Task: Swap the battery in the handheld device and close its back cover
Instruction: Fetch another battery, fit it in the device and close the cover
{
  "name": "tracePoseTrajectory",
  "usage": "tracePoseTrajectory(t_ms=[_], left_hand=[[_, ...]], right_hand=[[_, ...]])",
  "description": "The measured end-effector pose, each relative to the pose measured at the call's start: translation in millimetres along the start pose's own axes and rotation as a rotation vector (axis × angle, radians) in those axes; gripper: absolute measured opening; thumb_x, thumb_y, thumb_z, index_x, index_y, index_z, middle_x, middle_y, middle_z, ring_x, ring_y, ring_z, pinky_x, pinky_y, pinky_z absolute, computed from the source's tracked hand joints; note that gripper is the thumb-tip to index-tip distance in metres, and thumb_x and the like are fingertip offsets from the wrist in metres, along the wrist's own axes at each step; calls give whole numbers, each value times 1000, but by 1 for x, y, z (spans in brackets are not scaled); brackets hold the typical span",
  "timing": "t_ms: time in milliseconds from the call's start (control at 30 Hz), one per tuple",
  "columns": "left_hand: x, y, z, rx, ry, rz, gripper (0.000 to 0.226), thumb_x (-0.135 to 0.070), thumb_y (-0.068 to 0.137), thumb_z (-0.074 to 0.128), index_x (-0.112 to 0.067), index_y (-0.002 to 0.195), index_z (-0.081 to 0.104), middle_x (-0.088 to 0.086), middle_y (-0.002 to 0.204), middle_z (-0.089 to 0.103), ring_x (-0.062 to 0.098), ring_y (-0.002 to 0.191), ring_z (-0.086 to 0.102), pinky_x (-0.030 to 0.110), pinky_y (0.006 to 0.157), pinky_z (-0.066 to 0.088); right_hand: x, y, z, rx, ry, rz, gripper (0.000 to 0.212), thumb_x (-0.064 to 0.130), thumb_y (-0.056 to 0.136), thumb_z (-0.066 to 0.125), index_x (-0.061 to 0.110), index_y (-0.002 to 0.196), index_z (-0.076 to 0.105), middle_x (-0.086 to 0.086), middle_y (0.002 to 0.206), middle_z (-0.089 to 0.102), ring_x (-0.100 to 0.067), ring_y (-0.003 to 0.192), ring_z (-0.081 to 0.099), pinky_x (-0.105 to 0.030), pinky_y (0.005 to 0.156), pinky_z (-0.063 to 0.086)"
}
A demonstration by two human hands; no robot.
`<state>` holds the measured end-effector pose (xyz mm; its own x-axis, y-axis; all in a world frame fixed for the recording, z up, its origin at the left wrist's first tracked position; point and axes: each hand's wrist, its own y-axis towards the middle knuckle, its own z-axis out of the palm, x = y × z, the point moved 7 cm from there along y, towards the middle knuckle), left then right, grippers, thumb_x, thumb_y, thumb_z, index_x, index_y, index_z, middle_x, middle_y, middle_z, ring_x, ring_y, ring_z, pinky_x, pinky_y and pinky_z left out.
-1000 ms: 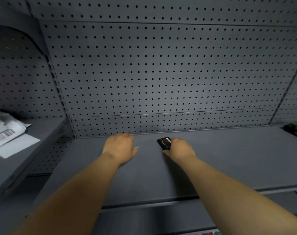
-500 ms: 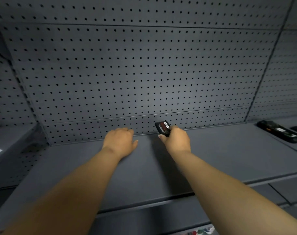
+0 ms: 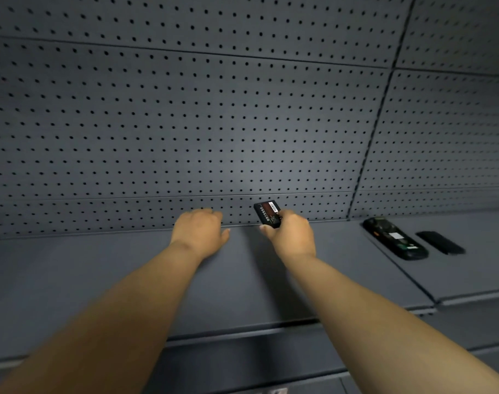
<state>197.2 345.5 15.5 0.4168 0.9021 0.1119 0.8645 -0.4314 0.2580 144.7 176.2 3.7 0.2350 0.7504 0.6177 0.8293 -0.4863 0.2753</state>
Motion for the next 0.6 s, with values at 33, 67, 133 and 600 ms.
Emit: tracePoseTrajectory(t_ms=[33,67,133,600], left_hand=[[-10,1,-2,-1,0,-10,43,-44,94,42,-13,120,57,7,120,62,25,112,56,36,90,45],[-20,2,-3,-1,2,-18,43,-44,94,42,-13,121,56,7,121,61,26,112,56,36,90,45],[-38,4,-4,1,7,-30,44,-44,94,42,-13,122,56,7,121,61,26,113,56,36,91,45],[-86,14,-3,21,35,-71,45,-45,94,41,-12,123,55,8,120,60,26,114,55,37,93,43]], right_hand=[[-8,3,-7,2,1,-8,40,37,82,68,8,110,62,-13,105,69,-31,99,63,-33,77,51],[-15,5,-13,3,1,-16,40,36,82,69,8,110,62,-13,105,69,-31,99,63,-34,78,51],[-30,8,-24,9,2,-30,41,36,82,68,7,111,62,-14,107,69,-32,101,63,-35,80,52],[-72,28,-49,28,-6,-49,42,37,83,68,7,112,61,-13,107,69,-30,101,63,-34,79,52]])
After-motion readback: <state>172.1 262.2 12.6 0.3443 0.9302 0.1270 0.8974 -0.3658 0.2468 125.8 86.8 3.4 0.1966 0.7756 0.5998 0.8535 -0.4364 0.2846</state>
